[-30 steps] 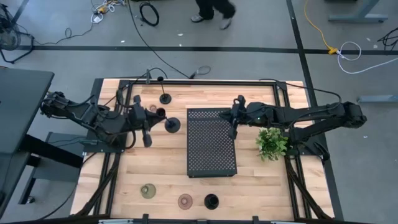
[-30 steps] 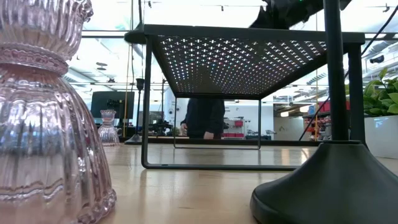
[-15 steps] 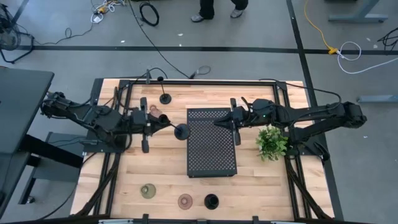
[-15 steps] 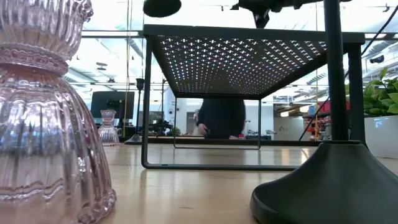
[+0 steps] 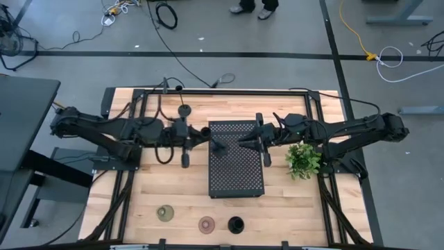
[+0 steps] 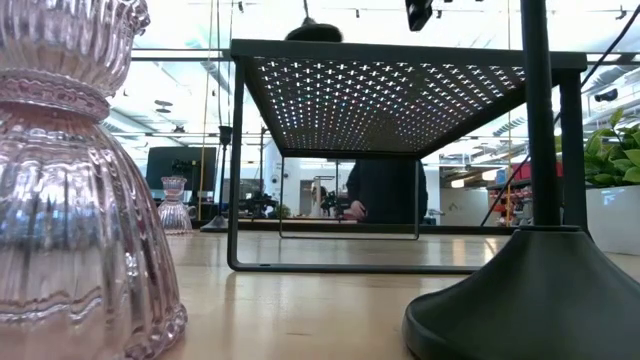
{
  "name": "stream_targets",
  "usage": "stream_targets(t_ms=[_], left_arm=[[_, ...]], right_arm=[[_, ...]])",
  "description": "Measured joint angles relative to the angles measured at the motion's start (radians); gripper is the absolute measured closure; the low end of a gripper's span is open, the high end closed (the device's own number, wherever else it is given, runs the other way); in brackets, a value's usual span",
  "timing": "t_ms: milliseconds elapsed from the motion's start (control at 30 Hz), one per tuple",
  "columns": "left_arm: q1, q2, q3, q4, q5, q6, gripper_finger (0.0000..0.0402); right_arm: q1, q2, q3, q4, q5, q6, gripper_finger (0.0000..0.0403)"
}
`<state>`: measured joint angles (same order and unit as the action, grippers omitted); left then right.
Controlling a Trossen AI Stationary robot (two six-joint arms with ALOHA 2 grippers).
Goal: Pick & Place candle stick holders
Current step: Put the middle left black candle holder on the shelf
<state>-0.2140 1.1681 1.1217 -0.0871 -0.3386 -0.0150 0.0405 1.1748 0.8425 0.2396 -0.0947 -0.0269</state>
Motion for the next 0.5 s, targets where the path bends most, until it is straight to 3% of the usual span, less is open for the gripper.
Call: stream_targets(t_ms=[267,500], left_arm=[[0.057,0.084,0.000,0.105,0.083,-0.019,0.0392],[0.095,0.144,-0.001,0.179,0.146,-0.026,0.0392]], right_arm=[[0.004,0.000,0.000,0.022,0.008,-0.008,0.0229],[0.004,0.005,0.000,0.046,0.039,-0.008,0.0179]])
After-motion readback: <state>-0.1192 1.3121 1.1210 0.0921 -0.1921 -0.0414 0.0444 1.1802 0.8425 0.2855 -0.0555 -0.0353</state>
